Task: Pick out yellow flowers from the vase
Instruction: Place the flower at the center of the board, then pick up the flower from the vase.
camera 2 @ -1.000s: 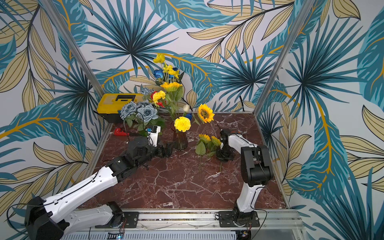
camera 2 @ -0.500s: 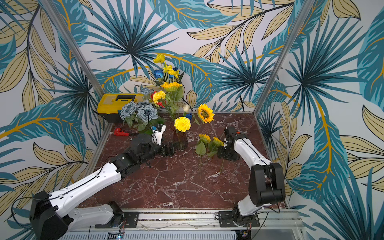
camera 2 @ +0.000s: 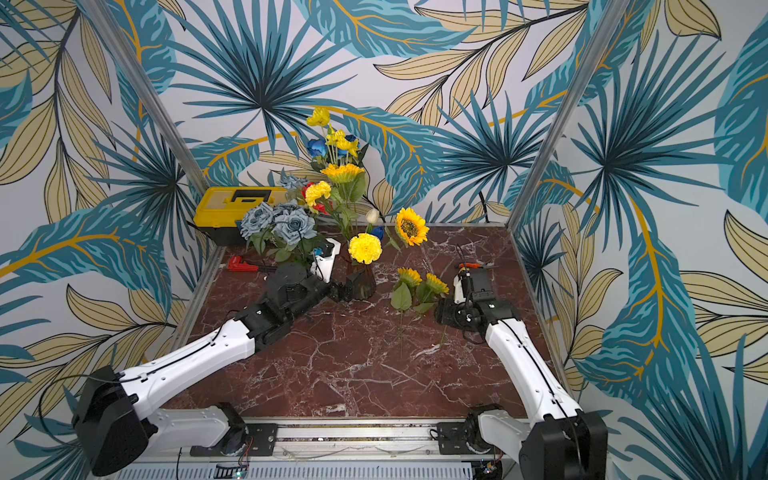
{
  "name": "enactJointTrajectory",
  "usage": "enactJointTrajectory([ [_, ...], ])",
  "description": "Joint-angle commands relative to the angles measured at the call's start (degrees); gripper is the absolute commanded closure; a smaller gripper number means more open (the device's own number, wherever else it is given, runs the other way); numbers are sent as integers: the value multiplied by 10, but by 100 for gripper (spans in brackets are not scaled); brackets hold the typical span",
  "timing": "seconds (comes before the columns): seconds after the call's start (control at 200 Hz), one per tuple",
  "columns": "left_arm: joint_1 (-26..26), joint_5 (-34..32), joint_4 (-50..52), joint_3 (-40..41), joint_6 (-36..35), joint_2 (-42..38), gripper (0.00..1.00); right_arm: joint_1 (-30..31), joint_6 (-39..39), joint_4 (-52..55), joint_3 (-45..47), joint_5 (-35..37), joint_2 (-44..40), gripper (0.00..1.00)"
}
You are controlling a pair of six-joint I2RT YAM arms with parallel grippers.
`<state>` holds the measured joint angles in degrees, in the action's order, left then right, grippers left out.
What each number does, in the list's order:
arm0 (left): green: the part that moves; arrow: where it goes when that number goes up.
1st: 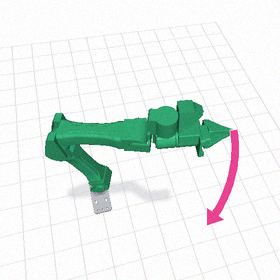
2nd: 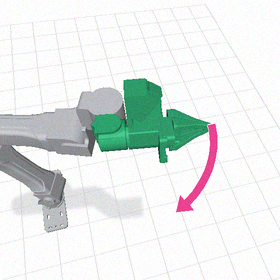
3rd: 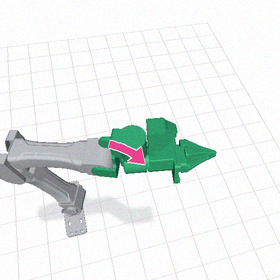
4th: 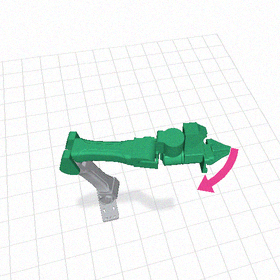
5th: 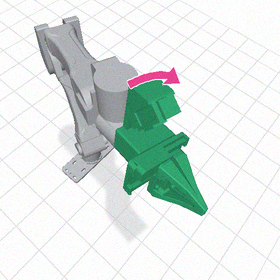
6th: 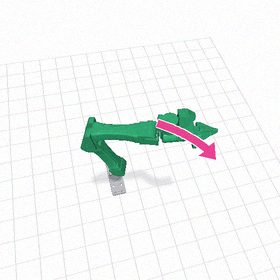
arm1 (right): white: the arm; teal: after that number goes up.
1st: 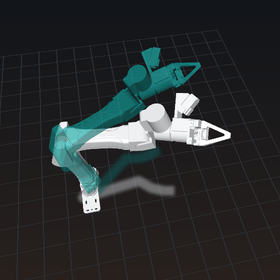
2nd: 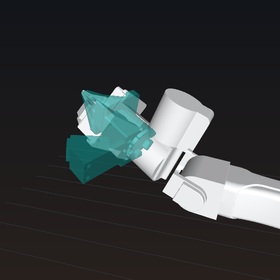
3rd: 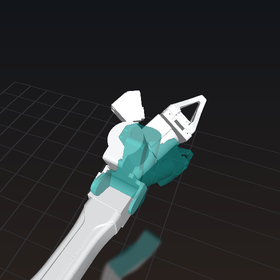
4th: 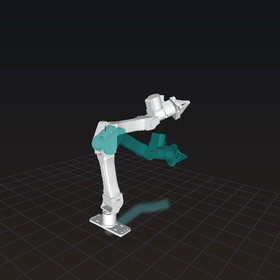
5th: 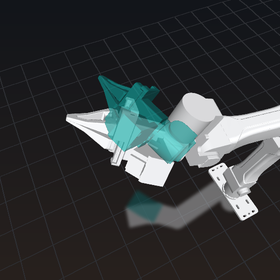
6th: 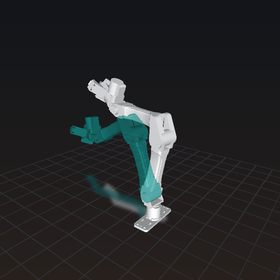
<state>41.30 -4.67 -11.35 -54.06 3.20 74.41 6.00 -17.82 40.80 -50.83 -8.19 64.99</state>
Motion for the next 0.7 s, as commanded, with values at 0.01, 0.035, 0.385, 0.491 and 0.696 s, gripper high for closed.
enactJointTrajectory([
  [0.01,-2,10,-63,-13,-56,28,8,2,-14,-15,15,-20,-14,31],
  [0.035,-1,10,-70,-13,-57,32,10,2,-15,-16,15,-22,-15,31],
  [0.385,-15,-13,-181,4,-53,68,34,2,-20,-23,16,-34,-16,31],
  [0.491,-20,4,-184,-4,-41,79,34,2,-19,-21,17,-33,-18,31],
  [0.696,-22,31,-184,-14,-34,98,34,2,-18,-17,18,-33,-19,31],
])
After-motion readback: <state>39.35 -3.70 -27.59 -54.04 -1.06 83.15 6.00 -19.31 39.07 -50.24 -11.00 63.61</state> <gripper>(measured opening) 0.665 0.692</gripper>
